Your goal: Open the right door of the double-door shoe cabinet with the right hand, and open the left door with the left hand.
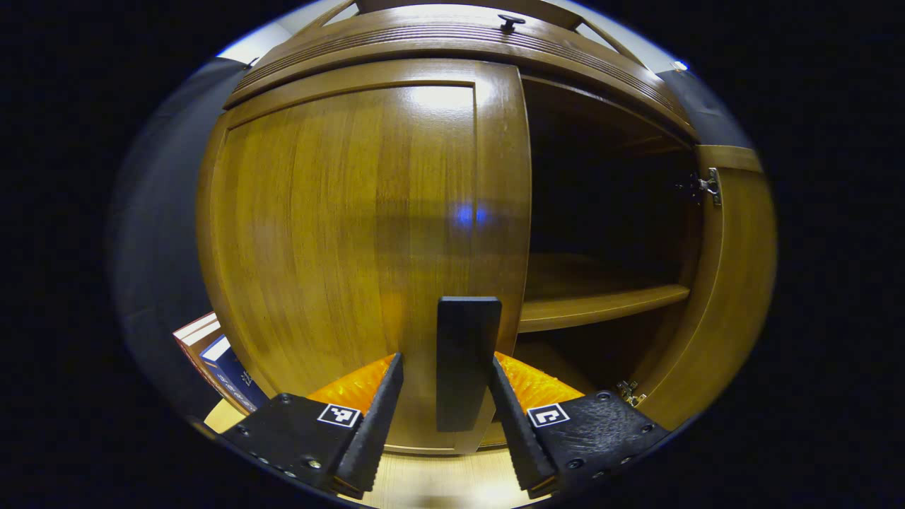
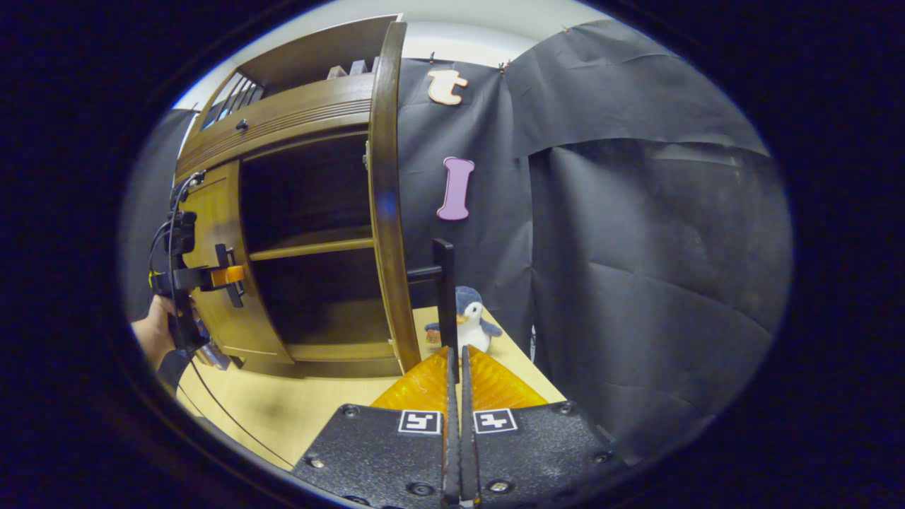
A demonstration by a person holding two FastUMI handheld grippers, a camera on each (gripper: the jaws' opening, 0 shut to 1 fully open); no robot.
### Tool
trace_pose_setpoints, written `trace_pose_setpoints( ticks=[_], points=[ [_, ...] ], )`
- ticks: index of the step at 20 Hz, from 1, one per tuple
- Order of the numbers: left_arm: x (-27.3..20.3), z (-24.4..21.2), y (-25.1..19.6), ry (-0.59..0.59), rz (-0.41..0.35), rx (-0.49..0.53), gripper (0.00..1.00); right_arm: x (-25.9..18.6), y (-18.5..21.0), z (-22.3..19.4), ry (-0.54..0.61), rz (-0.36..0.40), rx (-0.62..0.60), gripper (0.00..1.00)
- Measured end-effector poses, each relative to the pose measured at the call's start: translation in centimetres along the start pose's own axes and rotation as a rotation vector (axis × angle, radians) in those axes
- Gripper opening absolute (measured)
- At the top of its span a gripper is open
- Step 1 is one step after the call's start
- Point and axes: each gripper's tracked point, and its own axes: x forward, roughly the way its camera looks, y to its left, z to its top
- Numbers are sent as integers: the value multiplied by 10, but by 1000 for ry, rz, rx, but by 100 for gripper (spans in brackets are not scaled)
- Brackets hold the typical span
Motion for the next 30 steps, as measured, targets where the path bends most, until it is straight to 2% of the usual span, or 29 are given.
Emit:
trace_pose_setpoints(
  ticks=[1,2,3,5,7,8,9,17,18,19,21,28,30],
  points=[
    [0,1,-3,-6,-12,9,72,-2,-1,1,-1,0,3,4],
    [0,2,-5,-9,-17,19,48,-3,-1,3,-4,-1,6,0],
    [1,2,-6,-13,-17,31,47,-5,-1,5,-8,-2,7,4],
    [3,2,-6,-19,-14,43,46,-7,-1,6,-14,-5,11,4],
    [4,3,-5,-24,-21,34,29,-10,-1,6,-17,-7,14,4],
    [1,3,-6,-17,-28,35,29,-13,-1,7,-18,-12,15,0],
    [2,2,-5,-16,-30,36,29,-16,1,8,-19,-11,16,4],
    [-16,-2,-3,-4,-49,43,29,-28,11,12,-35,-1,1,4],
    [-20,-3,-3,-5,-48,49,29,-29,13,12,-38,6,-2,8],
    [-24,-4,-2,-7,-46,55,29,-30,16,13,-42,8,-8,0],
    [-33,-5,0,-13,-42,61,29,-32,18,13,-46,12,-24,4],
    [-74,-12,13,-22,-25,35,29,-36,40,23,-70,82,-69,4],
    [-86,-15,19,-23,-17,37,29,-35,47,25,-77,104,-85,0]
  ],
)
